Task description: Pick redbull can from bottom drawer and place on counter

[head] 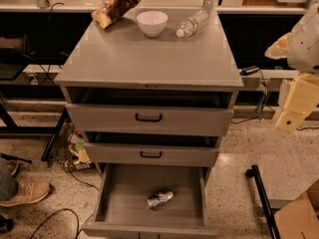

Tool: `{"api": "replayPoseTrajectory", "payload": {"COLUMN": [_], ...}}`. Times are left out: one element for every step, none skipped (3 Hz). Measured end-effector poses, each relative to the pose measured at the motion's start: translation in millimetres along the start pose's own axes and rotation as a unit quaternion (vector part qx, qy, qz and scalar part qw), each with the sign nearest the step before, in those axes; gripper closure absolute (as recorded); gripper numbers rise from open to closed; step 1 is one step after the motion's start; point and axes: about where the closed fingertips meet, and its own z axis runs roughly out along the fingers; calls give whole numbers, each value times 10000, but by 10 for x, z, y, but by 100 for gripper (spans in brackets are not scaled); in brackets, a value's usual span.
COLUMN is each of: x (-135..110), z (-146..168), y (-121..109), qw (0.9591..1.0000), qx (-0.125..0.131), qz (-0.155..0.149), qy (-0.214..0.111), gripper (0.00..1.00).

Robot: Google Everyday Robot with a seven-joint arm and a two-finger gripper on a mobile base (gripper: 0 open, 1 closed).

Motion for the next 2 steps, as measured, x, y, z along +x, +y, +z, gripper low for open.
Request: {"api": "replayPoseTrajectory", "payload": {"x": [-105,-269], "z": [276,883], "y": [227,640], "qw": [9987,9908], "qx": [-205,-591], "qz": [-20,104], "qy": [-458,-1211], "gripper": [0,0]}}
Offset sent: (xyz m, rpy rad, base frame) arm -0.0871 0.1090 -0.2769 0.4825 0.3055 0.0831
